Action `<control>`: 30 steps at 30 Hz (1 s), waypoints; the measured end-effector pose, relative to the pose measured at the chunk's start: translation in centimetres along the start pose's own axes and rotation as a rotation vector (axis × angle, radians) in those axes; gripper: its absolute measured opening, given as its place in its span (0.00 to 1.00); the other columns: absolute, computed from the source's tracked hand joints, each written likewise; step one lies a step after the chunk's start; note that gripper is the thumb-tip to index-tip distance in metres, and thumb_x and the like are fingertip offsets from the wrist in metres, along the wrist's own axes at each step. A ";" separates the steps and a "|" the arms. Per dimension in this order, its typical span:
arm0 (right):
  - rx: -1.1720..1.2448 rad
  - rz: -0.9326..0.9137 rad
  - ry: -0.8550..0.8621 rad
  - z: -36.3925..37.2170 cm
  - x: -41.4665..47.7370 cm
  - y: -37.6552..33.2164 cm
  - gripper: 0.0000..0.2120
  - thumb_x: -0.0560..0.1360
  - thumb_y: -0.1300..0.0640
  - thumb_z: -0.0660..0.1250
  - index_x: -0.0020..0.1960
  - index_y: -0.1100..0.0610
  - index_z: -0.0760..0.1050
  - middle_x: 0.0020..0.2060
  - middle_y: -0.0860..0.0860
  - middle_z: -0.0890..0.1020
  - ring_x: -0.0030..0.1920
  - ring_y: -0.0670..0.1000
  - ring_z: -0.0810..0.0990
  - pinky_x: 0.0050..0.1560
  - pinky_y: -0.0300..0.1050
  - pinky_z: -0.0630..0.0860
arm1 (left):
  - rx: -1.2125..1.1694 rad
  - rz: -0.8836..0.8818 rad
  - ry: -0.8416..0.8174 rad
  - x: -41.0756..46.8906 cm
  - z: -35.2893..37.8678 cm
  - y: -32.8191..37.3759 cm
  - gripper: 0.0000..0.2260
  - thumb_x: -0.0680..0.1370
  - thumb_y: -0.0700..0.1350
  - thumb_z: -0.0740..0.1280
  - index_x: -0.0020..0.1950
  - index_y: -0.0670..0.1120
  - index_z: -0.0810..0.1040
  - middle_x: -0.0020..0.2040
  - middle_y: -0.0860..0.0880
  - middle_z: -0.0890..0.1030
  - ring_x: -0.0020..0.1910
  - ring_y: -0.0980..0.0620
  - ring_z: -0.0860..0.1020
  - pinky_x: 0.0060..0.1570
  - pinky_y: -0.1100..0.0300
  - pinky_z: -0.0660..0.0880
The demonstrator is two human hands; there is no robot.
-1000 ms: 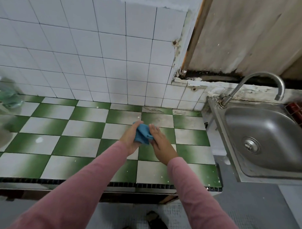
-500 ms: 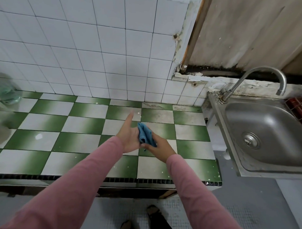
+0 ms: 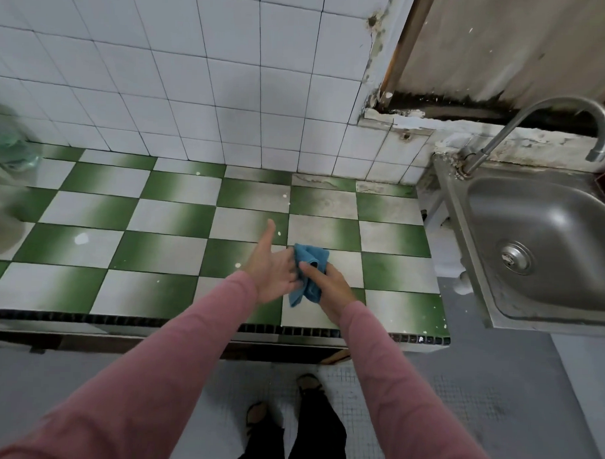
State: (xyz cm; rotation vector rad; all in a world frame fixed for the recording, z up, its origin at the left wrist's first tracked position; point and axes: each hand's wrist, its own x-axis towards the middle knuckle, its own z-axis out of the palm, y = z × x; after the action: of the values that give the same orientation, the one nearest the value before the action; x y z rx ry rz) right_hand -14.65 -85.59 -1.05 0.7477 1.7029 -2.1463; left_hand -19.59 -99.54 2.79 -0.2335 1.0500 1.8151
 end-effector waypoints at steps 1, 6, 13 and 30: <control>-0.041 -0.008 0.045 0.0 0.3 0.3 0.12 0.78 0.56 0.69 0.61 0.55 0.76 0.57 0.57 0.82 0.59 0.58 0.80 0.64 0.57 0.76 | 0.027 -0.015 -0.003 -0.1 0.0 -0.1 0.46 0.72 0.77 0.45 0.76 0.44 0.65 0.71 0.42 0.73 0.73 0.42 0.68 0.76 0.44 0.56; -0.383 -0.055 0.161 -1.6 0.2 0.3 0.12 0.83 0.58 0.62 0.65 0.57 0.74 0.60 0.54 0.80 0.58 0.55 0.78 0.53 0.39 0.77 | 0.494 -0.013 0.391 -0.6 -2.8 -0.8 0.41 0.72 0.77 0.39 0.80 0.57 0.52 0.80 0.48 0.53 0.79 0.44 0.52 0.76 0.40 0.48; -1.216 0.000 -0.038 -1.7 2.7 4.0 0.33 0.85 0.47 0.55 0.82 0.56 0.43 0.81 0.54 0.46 0.80 0.57 0.47 0.79 0.56 0.51 | 0.809 0.120 0.790 -1.3 -8.3 -3.5 0.22 0.86 0.48 0.46 0.80 0.44 0.51 0.81 0.46 0.47 0.80 0.45 0.44 0.77 0.44 0.47; -1.595 -0.055 -0.021 0.2 6.9 7.1 0.43 0.81 0.64 0.62 0.80 0.44 0.34 0.80 0.50 0.35 0.79 0.64 0.41 0.79 0.57 0.51 | 1.218 0.173 0.891 -1.3 -13.1 -3.1 0.24 0.85 0.54 0.44 0.81 0.51 0.50 0.81 0.51 0.42 0.79 0.49 0.40 0.77 0.45 0.40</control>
State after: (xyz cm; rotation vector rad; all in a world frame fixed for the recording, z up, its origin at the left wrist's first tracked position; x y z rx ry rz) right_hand -16.55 -86.99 -10.69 0.1409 2.5584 -0.2786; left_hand -20.13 -109.68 -6.13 -0.1864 2.6420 0.8590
